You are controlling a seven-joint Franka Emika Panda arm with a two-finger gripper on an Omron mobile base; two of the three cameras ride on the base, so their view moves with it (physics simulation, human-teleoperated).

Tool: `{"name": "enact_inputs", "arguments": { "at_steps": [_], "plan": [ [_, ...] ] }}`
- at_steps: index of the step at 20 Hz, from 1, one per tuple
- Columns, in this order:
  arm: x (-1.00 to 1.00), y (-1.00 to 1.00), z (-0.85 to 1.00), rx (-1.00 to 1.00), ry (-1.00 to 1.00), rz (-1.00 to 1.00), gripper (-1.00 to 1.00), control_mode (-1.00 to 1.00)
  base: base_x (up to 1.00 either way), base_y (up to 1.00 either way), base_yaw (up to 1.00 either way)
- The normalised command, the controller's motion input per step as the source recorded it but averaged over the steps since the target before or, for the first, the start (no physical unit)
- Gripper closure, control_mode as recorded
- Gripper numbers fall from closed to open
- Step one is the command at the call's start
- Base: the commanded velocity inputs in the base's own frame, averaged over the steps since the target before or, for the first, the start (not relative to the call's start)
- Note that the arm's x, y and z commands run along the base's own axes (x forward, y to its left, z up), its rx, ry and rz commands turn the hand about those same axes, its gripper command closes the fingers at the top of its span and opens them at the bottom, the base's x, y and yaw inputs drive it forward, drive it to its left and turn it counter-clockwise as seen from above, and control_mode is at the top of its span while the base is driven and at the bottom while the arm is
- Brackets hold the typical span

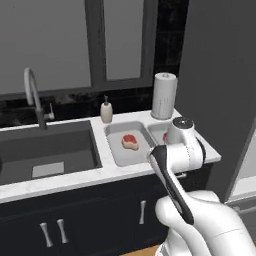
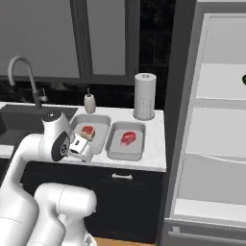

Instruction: Place one avocado and one steak in each tupperware on the nearby counter, to pack two identical lunches.

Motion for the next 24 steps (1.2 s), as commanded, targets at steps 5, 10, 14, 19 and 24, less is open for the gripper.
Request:
{"name": "enact_inputs", "arguments": {
  "at_steps": [5,10,14,19,24],
  "plan": [
    [0.00,0.00,0.00,0.00,0.00,0.00,-1.00,1.00,-0.66,-1.00,-0.05],
    [0.00,0.00,0.00,0.00,0.00,0.00,-1.00,1.00,0.05,-1.00,-0.03],
    [0.00,0.00,0.00,0.00,0.00,0.00,-1.00,1.00,0.32,-1.00,0.00],
    [0.00,0.00,0.00,0.00,0.00,0.00,-1.00,1.00,0.13,-0.93,0.00],
    [0.00,0.00,0.00,0.00,0.00,0.00,-1.00,1.00,0.57,-0.45,0.00]
  ]
}}
